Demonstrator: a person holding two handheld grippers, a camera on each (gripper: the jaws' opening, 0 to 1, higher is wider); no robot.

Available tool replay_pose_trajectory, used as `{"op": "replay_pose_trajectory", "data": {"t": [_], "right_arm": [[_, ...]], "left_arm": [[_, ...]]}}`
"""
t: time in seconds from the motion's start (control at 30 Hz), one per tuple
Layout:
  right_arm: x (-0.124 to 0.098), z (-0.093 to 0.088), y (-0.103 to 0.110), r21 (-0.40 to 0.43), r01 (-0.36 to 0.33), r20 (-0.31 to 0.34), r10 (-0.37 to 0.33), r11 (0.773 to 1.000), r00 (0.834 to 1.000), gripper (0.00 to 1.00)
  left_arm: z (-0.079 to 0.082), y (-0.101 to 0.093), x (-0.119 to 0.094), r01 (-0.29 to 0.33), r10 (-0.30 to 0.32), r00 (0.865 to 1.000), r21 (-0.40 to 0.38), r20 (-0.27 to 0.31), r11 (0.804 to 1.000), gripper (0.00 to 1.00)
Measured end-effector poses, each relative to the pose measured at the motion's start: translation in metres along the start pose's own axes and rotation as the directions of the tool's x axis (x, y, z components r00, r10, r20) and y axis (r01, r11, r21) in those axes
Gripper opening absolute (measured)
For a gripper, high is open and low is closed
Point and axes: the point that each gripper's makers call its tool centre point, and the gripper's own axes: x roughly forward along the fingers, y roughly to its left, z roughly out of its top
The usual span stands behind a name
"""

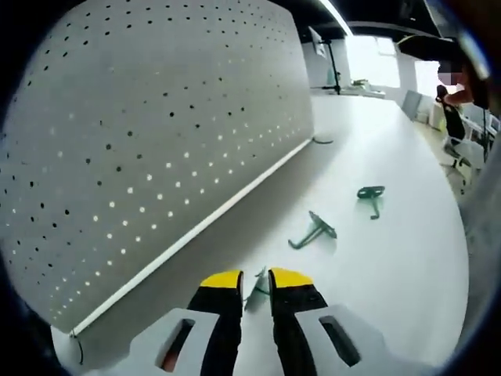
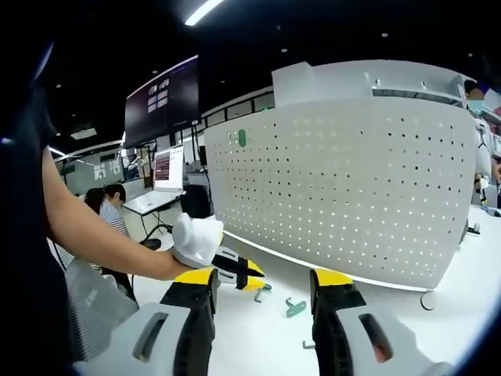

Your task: Insert the hook assembly into the mounting plate slot until the hook locks in place.

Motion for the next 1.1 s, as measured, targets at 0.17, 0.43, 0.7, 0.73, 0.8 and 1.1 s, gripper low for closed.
{"op": "replay_pose_trajectory", "data": {"t": [0.17,0.43,0.7,0.73,0.8,1.1], "right_arm": [[0.000,-0.001,-0.001,0.006,0.003,0.002,-0.003,1.000,1.000,0.46],[-0.001,-0.001,-0.004,0.009,0.010,0.005,-0.010,1.000,1.000,0.46],[-0.003,-0.001,-0.004,0.009,0.009,0.007,-0.009,1.000,1.000,0.46],[-0.003,-0.001,-0.004,0.009,0.009,0.008,-0.009,1.000,1.000,0.46],[-0.003,-0.001,-0.004,0.008,0.009,0.009,-0.009,1.000,1.000,0.46],[-0.003,0.003,-0.002,0.001,0.005,0.015,-0.005,1.000,1.000,0.46]], "left_arm": [[0.000,-0.001,0.005,0.010,-0.010,1.000,0.028,-0.015,1.000,0.08],[-0.005,-0.002,0.008,0.019,-0.018,0.999,0.027,-0.035,0.999,0.05],[-0.009,-0.003,0.007,0.022,-0.020,0.998,0.038,-0.056,0.999,0.02],[-0.010,-0.003,0.007,0.020,-0.018,0.998,0.037,-0.061,0.999,0.02],[-0.010,-0.003,0.006,0.020,-0.018,0.998,0.027,-0.062,0.999,0.02],[0.001,0.004,-0.006,0.003,-0.003,1.000,-0.024,-0.020,1.000,0.02]]}}
